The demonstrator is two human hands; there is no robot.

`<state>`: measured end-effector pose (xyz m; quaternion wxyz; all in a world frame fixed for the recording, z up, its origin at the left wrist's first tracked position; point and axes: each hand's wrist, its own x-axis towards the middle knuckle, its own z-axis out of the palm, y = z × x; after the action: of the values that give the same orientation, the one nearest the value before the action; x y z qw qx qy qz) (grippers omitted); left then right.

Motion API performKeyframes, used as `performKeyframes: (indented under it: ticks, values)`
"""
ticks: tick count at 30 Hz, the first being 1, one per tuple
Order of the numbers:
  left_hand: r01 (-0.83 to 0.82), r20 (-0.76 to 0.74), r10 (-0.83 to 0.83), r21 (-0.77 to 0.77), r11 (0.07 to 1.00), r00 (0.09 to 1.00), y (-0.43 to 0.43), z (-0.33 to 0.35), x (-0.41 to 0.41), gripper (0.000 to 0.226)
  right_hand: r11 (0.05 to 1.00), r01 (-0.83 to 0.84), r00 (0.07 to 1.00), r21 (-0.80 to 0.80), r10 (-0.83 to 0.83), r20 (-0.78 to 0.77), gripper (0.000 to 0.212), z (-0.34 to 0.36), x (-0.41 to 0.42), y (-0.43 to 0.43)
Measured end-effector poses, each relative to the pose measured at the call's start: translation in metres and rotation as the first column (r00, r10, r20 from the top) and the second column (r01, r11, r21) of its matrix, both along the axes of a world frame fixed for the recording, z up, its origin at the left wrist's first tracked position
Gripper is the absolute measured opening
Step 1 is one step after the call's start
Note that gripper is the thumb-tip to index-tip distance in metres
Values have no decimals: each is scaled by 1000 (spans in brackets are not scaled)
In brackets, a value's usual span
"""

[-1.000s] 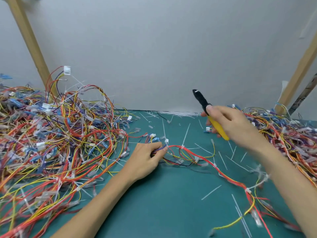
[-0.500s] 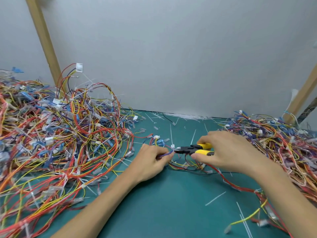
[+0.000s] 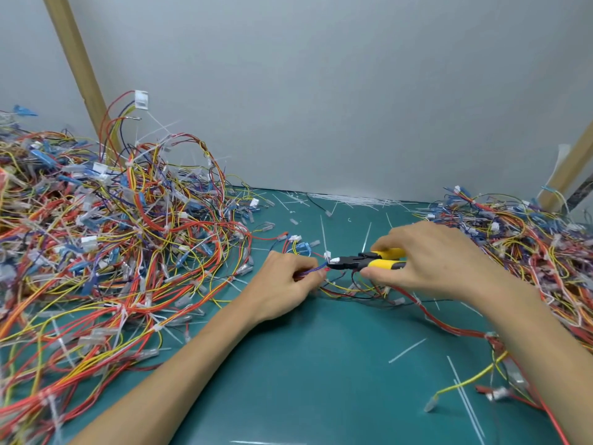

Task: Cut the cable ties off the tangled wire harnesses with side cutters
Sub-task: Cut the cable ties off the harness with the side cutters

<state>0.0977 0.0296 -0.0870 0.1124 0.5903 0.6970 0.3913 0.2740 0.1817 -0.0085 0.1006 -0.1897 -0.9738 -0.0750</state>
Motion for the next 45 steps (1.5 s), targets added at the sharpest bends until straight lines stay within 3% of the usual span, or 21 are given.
performKeyframes:
  ticks: [4, 7, 9, 10, 12, 14, 16, 17, 19, 21, 25, 29, 34, 45]
  values:
    - [-101, 117, 94, 58, 993, 989, 0, 1, 0, 48, 999, 13, 1000, -31, -12, 19, 60, 8, 5, 1]
    - [-284, 261, 228, 201, 937, 938, 3, 1, -3, 16, 998, 36, 999, -53, -34, 34, 57, 13, 8, 2]
    - [-421, 378, 305, 275, 864, 874, 2, 4, -3, 44, 995, 53, 998, -84, -51, 28, 53, 14, 9, 3]
    - [-486, 357, 372, 319, 813, 857, 2, 3, -5, 64, 992, 62, 998, -110, -59, 28, 50, 14, 9, 3]
    - [-557, 114, 571, 434, 708, 813, 0, 2, -10, 83, 983, 70, 997, -169, -66, 28, 49, 12, 9, 3]
    - [-437, -225, 633, 555, 708, 741, -2, 4, -10, 66, 970, 62, 998, -234, -54, 42, 61, 8, 8, 6]
    - [-197, -486, 516, 564, 802, 706, 0, 3, -4, 30, 951, 45, 997, -307, -25, 66, 69, 5, 8, 8]
    - [-120, -545, 423, 504, 855, 724, 0, 1, 0, 22, 933, 40, 998, -358, -16, 68, 66, 4, 7, 10]
    - [-81, -539, 275, 356, 931, 796, 0, -3, 5, 28, 872, 46, 998, -487, -16, 65, 56, 3, 8, 11]
    - [-102, -502, 235, 278, 955, 832, 1, -5, 4, 29, 795, 74, 996, -602, -25, 90, 55, 2, 9, 10]
    - [-100, -461, 238, 305, 947, 855, 7, -7, -3, 13, 760, 71, 994, -646, -3, 105, 59, 2, 9, 8]
    - [-100, -458, 274, 368, 924, 846, 7, -5, -5, 29, 822, 71, 995, -566, -16, 100, 55, 3, 7, 7]
    - [-80, -608, 336, 407, 910, 719, 8, -9, -5, 30, 948, 85, 990, -307, -45, 134, 70, -4, 5, 1]
    - [-209, -676, 427, 383, 900, 601, 5, -9, -5, 36, 995, 39, 999, -95, -39, 0, 30, -31, -6, -6]
